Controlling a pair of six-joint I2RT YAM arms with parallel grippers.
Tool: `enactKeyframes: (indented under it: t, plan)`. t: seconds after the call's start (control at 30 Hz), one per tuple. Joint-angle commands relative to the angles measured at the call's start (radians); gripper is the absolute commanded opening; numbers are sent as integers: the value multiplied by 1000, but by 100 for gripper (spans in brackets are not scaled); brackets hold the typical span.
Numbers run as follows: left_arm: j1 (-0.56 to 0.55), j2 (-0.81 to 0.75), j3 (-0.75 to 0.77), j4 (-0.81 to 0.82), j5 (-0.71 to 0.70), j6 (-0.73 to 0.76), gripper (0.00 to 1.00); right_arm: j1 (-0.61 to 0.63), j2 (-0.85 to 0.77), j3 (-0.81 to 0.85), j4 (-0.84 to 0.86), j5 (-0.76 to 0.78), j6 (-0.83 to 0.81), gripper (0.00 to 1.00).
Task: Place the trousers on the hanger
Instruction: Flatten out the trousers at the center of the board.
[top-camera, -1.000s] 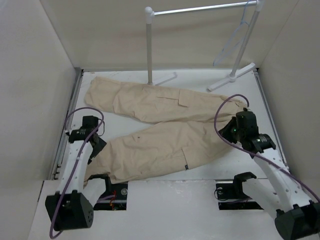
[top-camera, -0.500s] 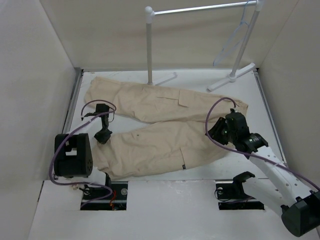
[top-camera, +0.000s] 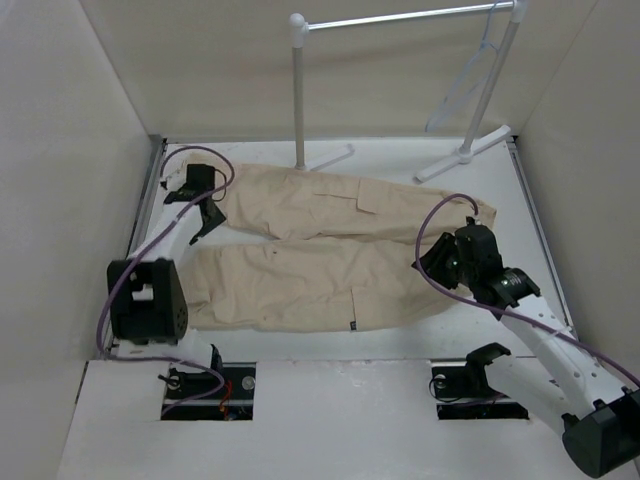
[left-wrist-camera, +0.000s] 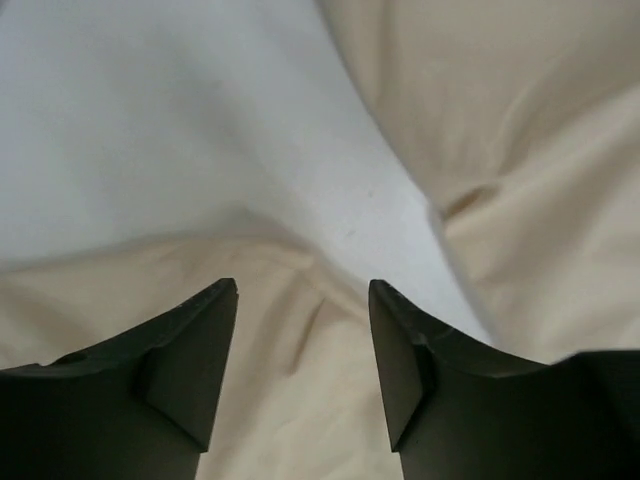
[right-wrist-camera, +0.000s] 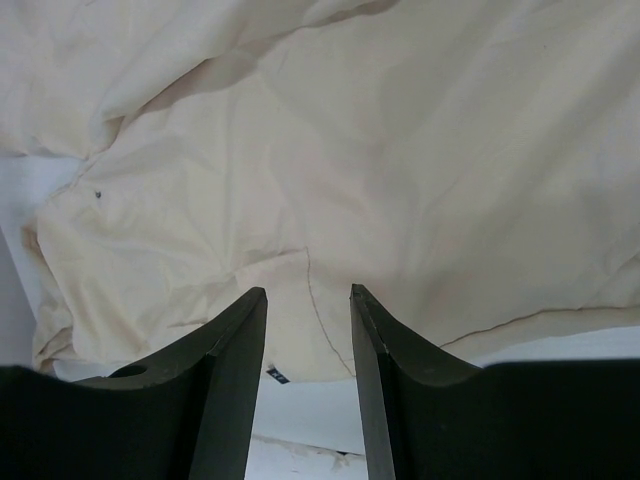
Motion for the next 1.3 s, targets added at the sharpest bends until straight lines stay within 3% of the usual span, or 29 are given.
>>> enactKeyframes:
  t: [0.0, 0.13, 0.17, 0.4, 0.7, 0.87, 1.0, 1.1, 1.17, 1.27]
  plan:
    - [44, -273, -135, -76, -18, 17, 48, 15, -9, 8, 55, 9, 5, 45]
    - [97, -481, -319, -184, 21, 5, 30, 19, -5, 16, 61, -2, -29, 45]
    - [106, -514, -356, -197, 19, 2, 29, 21, -5, 18, 61, -5, -36, 45]
    - [120, -483, -436, -152, 70, 36, 41, 93, -38, -13, 86, -29, -33, 47]
    - [2, -394, -462, -142, 50, 16, 41, 151, -52, -82, 156, -66, -10, 49]
    - [2, -291, -433, -155, -40, 17, 28, 151, -52, -75, 158, -91, -32, 49]
    - [-4, -242, -414, -177, -80, 30, 26, 136, -55, -61, 153, -95, -41, 49]
    - [-4, -197, -413, -171, -79, 49, 17, 134, -52, -50, 153, -95, -42, 49]
    - [-4, -190, -396, -181, -93, 51, 6, 134, -48, -47, 153, -95, -42, 50]
    - [-1, -257, -361, -207, -131, 50, 2, 134, -46, -41, 155, -95, -46, 50]
